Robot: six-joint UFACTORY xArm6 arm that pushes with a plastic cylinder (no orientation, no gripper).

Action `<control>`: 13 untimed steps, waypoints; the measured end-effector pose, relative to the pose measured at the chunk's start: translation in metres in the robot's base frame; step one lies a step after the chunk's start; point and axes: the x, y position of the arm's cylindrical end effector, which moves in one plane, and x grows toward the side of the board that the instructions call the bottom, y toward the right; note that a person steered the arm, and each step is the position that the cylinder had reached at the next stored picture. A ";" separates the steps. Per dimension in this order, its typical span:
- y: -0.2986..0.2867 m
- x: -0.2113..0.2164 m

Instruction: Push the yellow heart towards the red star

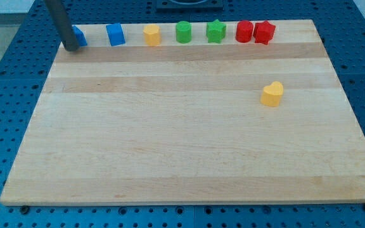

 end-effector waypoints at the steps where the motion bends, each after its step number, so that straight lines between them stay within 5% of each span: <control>1: 0.013 0.011; 5: 0.155 0.203; 11: 0.176 0.223; 13: 0.348 0.225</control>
